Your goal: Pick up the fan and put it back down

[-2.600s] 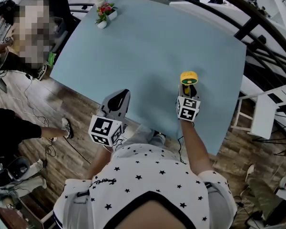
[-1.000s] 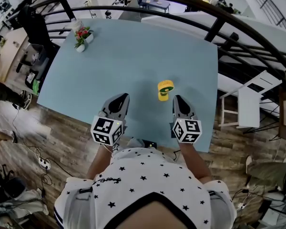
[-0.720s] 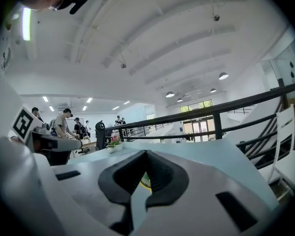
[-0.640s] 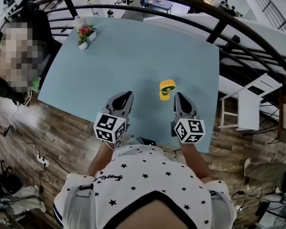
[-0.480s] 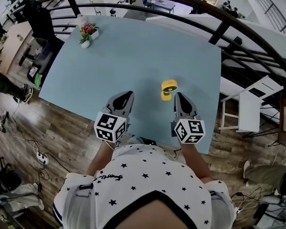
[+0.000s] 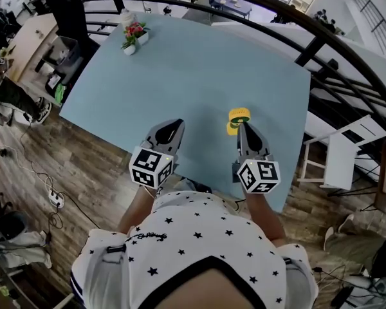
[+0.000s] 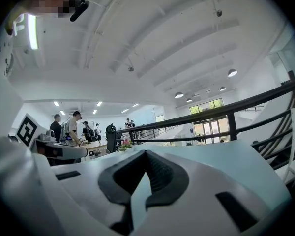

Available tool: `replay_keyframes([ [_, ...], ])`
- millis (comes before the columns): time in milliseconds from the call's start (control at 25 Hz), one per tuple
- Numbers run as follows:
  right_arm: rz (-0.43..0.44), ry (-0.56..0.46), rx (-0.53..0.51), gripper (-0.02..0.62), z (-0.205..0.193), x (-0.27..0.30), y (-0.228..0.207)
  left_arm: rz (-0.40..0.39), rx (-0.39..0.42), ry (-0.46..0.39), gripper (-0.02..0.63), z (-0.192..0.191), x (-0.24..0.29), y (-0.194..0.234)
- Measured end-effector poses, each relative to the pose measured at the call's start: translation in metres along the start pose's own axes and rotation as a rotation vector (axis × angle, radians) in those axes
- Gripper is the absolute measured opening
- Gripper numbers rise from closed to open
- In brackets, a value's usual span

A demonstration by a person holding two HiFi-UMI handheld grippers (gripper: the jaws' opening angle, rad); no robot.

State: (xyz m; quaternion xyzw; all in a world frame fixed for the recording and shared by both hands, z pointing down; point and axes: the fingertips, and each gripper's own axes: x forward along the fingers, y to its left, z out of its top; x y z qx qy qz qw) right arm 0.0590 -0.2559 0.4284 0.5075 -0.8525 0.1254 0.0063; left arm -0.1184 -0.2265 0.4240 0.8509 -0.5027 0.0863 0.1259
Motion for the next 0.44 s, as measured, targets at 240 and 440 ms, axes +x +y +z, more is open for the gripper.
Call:
replay_keyframes([
  [240,0.037,0.006,-0.008,-0.003,-0.001,0.005,0.013,0.027,-0.009,0.000,0.029,-0.004,-0.011,0.006],
  [440,0.056,-0.002,-0.013,-0.003,0.002,0.006,0.021,0.038,-0.008,-0.006,0.029,-0.002,-0.017,0.009],
])
